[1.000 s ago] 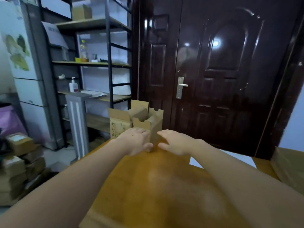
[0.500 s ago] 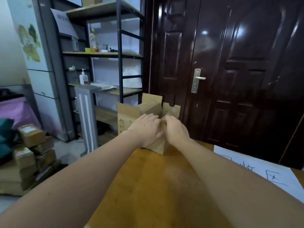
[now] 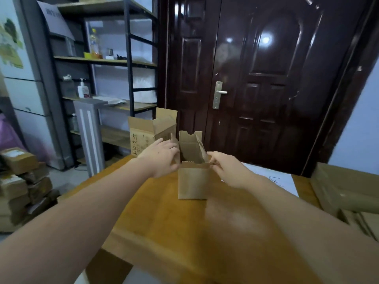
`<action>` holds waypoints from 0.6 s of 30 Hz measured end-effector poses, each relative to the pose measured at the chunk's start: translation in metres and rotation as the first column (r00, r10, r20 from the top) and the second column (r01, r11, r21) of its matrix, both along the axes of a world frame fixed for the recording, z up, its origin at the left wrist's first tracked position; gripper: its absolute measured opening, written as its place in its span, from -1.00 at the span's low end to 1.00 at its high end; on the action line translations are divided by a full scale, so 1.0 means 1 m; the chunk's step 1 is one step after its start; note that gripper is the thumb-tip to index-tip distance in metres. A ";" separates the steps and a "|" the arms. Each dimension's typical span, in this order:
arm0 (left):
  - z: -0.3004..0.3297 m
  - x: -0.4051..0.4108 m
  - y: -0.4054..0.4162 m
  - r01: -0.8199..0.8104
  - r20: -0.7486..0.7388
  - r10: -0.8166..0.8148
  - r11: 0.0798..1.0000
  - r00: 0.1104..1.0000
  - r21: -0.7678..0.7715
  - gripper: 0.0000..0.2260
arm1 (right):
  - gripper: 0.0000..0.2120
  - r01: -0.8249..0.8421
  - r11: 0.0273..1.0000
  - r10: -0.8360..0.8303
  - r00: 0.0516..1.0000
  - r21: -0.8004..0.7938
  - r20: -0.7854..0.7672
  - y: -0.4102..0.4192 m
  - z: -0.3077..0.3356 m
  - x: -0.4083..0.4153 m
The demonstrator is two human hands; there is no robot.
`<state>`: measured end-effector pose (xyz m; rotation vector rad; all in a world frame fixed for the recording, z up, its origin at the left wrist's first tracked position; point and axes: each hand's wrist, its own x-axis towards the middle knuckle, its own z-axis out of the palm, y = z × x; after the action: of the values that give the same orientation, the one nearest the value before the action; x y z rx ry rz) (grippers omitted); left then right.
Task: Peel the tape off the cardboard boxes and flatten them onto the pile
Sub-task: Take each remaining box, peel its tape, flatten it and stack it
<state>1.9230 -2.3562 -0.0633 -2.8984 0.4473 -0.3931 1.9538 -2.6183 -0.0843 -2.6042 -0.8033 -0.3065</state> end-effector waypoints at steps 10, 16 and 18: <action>-0.022 -0.097 -0.083 0.158 0.041 -0.153 0.975 0.987 -0.158 -0.47 | -0.73 0.045 0.981 -0.042 0.999 0.187 -0.020 -0.092 -0.008 -0.141; -0.037 -0.118 -0.123 0.240 0.104 -0.218 0.833 0.971 -0.499 -0.25 | -0.81 0.166 0.936 -0.149 0.986 0.309 -0.080 -0.132 -0.007 -0.176; -0.041 -0.119 -0.128 0.164 0.033 -0.176 0.812 0.984 -0.560 -0.20 | -0.60 0.228 0.889 -0.174 0.971 0.398 -0.166 -0.141 -0.011 -0.178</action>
<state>1.8035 -2.4842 -0.1042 -3.4461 0.7036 -0.6145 1.7756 -2.7589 -0.0950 -2.2733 -0.3708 -0.3269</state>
